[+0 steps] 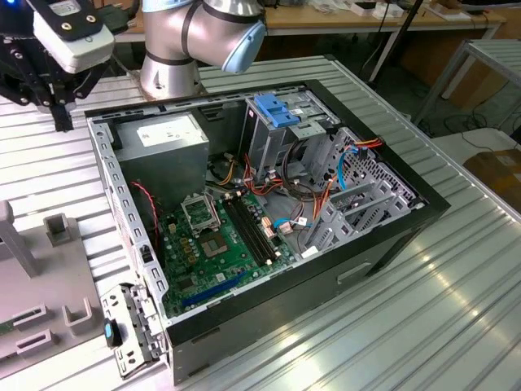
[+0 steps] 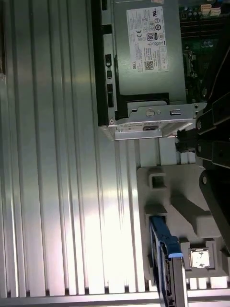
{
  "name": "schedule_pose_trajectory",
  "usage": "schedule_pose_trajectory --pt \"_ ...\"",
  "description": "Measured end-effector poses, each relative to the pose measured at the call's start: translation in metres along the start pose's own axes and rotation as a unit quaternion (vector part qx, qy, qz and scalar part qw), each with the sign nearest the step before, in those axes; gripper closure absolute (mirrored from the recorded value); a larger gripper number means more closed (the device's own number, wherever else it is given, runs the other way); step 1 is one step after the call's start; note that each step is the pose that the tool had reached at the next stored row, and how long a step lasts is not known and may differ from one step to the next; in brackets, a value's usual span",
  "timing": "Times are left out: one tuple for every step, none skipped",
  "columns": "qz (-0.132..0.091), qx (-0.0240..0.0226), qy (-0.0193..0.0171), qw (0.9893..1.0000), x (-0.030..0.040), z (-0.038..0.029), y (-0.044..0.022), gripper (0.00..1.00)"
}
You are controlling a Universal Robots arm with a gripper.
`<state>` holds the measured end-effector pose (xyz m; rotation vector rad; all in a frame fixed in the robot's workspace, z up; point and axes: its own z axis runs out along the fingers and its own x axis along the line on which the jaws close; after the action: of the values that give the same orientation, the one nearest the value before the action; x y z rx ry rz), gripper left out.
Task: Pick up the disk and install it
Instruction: 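Reach for the disk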
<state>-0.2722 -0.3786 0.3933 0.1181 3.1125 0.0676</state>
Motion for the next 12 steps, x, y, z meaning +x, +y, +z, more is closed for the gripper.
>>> schedule_pose_trajectory --pt "0.000 -0.0001 0.0000 1.0000 0.0074 -0.0001 -0.0001 0.89" --pt "0.000 0.0000 0.0000 1.0000 0.0153 -0.0004 -0.0003 0.89" --pt "0.000 0.0000 0.0000 1.0000 0.0186 -0.0005 -0.0005 0.89" --pt "0.000 0.0000 0.0000 1.0000 0.0213 -0.0005 -0.0006 0.89" --pt "0.000 0.0000 0.0000 1.0000 0.0263 -0.0007 -0.0008 0.89" --pt "0.000 0.0000 0.0000 1.0000 0.0293 -0.0007 -0.0009 0.89" --pt "0.000 0.0000 0.0000 1.0000 0.0339 -0.0009 -0.0010 0.89" --pt "0.000 0.0000 0.0000 1.0000 0.0375 -0.0010 -0.0011 0.89" --pt "0.000 0.0000 0.0000 1.0000 0.0418 -0.0011 -0.0012 0.89" --pt "0.000 0.0000 0.0000 1.0000 0.0473 -0.0012 -0.0014 0.89" --pt "0.000 0.0000 0.0000 1.0000 0.0532 -0.0013 -0.0017 0.89" --pt "0.000 0.0000 0.0000 1.0000 0.0565 -0.0015 -0.0018 0.89"
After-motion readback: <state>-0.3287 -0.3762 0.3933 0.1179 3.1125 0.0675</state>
